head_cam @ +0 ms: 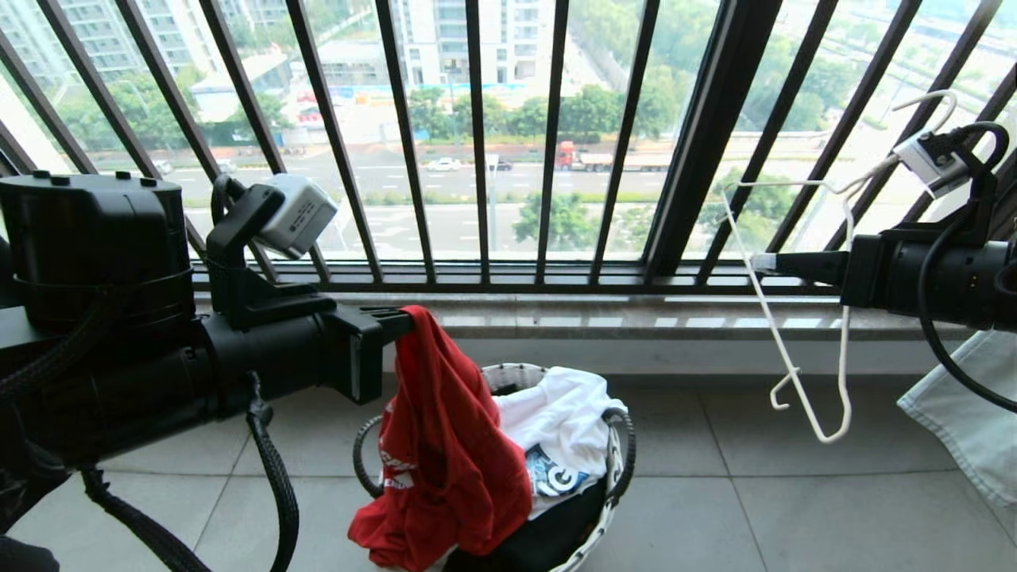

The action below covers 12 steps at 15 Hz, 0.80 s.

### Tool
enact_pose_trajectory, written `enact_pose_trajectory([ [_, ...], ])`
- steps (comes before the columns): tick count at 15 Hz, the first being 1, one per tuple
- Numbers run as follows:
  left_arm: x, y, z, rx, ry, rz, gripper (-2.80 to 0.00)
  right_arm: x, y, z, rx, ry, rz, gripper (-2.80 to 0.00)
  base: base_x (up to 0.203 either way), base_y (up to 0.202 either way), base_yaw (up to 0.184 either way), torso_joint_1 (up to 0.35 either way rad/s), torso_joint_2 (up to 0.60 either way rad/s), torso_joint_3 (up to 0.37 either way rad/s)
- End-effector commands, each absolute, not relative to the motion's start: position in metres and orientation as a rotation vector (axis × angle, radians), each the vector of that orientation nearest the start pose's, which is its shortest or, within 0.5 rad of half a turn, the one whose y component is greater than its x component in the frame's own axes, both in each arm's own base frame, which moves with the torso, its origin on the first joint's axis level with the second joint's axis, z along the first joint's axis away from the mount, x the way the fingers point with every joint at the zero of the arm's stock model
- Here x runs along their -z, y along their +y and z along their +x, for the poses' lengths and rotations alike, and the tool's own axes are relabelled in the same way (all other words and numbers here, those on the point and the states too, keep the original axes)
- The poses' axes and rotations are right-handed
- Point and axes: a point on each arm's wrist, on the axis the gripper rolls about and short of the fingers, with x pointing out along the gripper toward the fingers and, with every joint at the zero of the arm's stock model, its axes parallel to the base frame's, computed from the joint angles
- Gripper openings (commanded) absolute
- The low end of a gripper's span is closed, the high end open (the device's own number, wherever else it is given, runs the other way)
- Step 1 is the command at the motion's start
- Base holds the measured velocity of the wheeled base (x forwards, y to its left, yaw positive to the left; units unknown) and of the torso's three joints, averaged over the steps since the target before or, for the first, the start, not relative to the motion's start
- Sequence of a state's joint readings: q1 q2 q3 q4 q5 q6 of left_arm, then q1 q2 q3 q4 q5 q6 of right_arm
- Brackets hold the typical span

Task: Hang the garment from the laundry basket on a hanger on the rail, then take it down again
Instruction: Pick up clothes from the basket

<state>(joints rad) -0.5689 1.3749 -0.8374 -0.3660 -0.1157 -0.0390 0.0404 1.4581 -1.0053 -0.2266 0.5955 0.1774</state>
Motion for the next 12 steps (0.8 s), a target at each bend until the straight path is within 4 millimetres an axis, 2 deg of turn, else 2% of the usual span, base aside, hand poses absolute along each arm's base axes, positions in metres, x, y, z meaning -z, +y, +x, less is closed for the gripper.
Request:
enact_pose_trajectory([
  [1,-0.2516,-0.1274,0.1943,0.681,0.184,0.003,-2.8,-0.2677,0.0228,0.2515,-0.616,0.275,0.234,-2.8,0.0,0.0,0.0,-0.002,0.01,0.203],
  [12,-0.2504,-0.1275,0.1945,0.681,0.188,0.005,-2.8,-0.2659,0.0239,0.2507,-0.624,0.28,0.23,-2.8,0.0,0.0,0.0,0.001,0.0,0.201],
])
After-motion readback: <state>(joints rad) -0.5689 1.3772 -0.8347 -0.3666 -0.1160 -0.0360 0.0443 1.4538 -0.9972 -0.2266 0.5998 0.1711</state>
